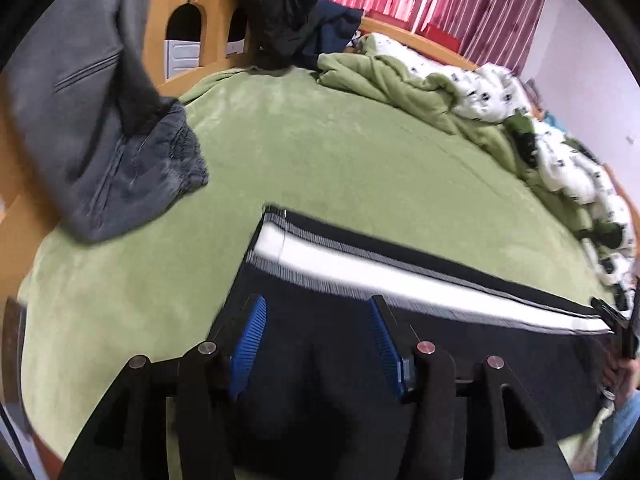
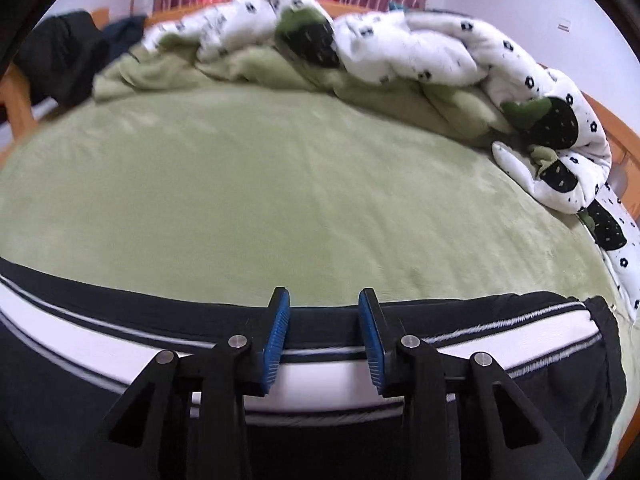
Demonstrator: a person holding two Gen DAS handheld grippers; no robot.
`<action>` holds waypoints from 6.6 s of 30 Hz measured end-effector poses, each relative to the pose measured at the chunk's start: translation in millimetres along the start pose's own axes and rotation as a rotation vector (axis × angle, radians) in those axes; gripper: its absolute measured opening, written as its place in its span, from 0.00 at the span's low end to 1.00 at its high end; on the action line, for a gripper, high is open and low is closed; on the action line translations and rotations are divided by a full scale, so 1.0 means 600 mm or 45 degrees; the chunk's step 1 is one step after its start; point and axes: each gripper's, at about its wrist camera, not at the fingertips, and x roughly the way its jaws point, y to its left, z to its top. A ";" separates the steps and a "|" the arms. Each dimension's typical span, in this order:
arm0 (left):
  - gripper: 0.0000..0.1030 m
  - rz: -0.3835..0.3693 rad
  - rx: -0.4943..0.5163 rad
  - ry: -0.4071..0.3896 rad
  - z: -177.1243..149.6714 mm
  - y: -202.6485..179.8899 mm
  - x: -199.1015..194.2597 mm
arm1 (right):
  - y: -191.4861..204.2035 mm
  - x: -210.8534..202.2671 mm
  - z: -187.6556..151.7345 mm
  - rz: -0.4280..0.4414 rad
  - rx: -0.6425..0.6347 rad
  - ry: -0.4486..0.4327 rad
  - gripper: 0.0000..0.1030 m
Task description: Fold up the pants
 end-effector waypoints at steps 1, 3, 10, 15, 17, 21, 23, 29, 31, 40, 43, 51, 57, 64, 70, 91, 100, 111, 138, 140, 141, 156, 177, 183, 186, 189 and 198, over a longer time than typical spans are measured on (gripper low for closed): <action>0.49 -0.031 -0.016 0.000 -0.015 0.007 -0.018 | 0.018 -0.026 0.002 0.016 -0.009 -0.016 0.47; 0.49 -0.090 -0.069 0.002 -0.053 0.024 -0.053 | 0.048 -0.065 0.000 0.044 -0.035 -0.046 0.52; 0.49 -0.193 -0.193 0.109 -0.164 0.072 -0.058 | 0.130 -0.196 -0.037 0.242 0.020 -0.066 0.56; 0.47 -0.259 -0.413 0.088 -0.187 0.114 -0.010 | 0.159 -0.249 -0.056 0.298 0.049 -0.014 0.56; 0.47 -0.282 -0.480 0.082 -0.188 0.126 0.009 | 0.169 -0.272 -0.062 0.294 0.040 -0.003 0.56; 0.46 -0.292 -0.557 0.008 -0.172 0.140 0.033 | 0.176 -0.310 -0.067 0.283 0.023 -0.017 0.56; 0.15 -0.245 -0.560 -0.009 -0.157 0.136 0.046 | 0.180 -0.321 -0.068 0.262 0.014 -0.029 0.56; 0.10 -0.202 -0.487 -0.072 -0.127 0.161 0.029 | 0.182 -0.320 -0.080 0.237 0.060 0.058 0.56; 0.16 -0.167 -0.500 0.010 -0.138 0.166 0.052 | 0.181 -0.327 -0.091 0.217 0.043 0.058 0.56; 0.28 -0.167 -0.601 0.007 -0.125 0.169 0.067 | 0.169 -0.322 -0.132 0.117 0.095 0.110 0.56; 0.28 -0.090 -0.634 0.018 -0.117 0.163 0.073 | 0.149 -0.322 -0.149 0.120 0.126 0.121 0.56; 0.12 0.153 -0.469 -0.024 -0.074 0.090 0.036 | 0.068 -0.300 -0.189 0.073 0.186 0.112 0.56; 0.10 0.229 -0.159 -0.132 -0.007 -0.059 -0.045 | -0.006 -0.280 -0.223 0.087 0.256 0.126 0.56; 0.10 0.146 0.300 -0.192 0.006 -0.338 -0.089 | -0.084 -0.297 -0.265 0.086 0.323 0.089 0.56; 0.10 -0.011 0.535 -0.124 -0.085 -0.534 -0.054 | -0.137 -0.288 -0.302 0.112 0.405 0.135 0.56; 0.65 -0.248 0.382 0.171 -0.202 -0.396 -0.064 | -0.059 -0.292 -0.288 0.191 0.331 0.070 0.56; 0.65 -0.121 0.163 0.119 -0.150 -0.223 -0.050 | 0.086 -0.228 -0.219 0.554 0.345 0.142 0.56; 0.63 -0.302 0.343 0.322 -0.235 -0.235 0.018 | 0.183 -0.140 -0.224 0.485 0.305 0.262 0.56; 0.48 -0.385 0.415 0.271 -0.237 -0.215 -0.053 | 0.126 -0.260 -0.264 0.387 0.162 -0.021 0.35; 0.48 -0.414 0.359 0.249 -0.226 -0.211 -0.058 | 0.124 -0.290 -0.255 0.381 0.106 -0.097 0.35; 0.48 -0.421 0.344 0.241 -0.221 -0.216 -0.056 | 0.126 -0.299 -0.249 0.384 0.097 -0.127 0.35; 0.48 -0.299 0.411 0.268 -0.243 -0.297 0.011 | 0.126 -0.226 -0.297 0.365 0.110 0.089 0.34; 0.57 -0.376 0.380 0.188 -0.235 -0.306 -0.068 | 0.084 -0.353 -0.289 0.128 0.191 0.071 0.52; 0.57 -0.448 0.362 0.063 -0.209 -0.302 -0.145 | 0.041 -0.450 -0.273 0.101 0.330 -0.062 0.52; 0.57 -0.484 0.344 0.016 -0.197 -0.299 -0.185 | 0.022 -0.494 -0.255 0.093 0.349 -0.101 0.52; 0.57 -0.508 0.305 -0.006 -0.191 -0.292 -0.219 | 0.003 -0.528 -0.241 0.081 0.350 -0.100 0.52; 0.57 -0.483 0.320 -0.102 -0.157 -0.302 -0.298 | -0.074 -0.583 -0.242 0.107 0.362 -0.139 0.52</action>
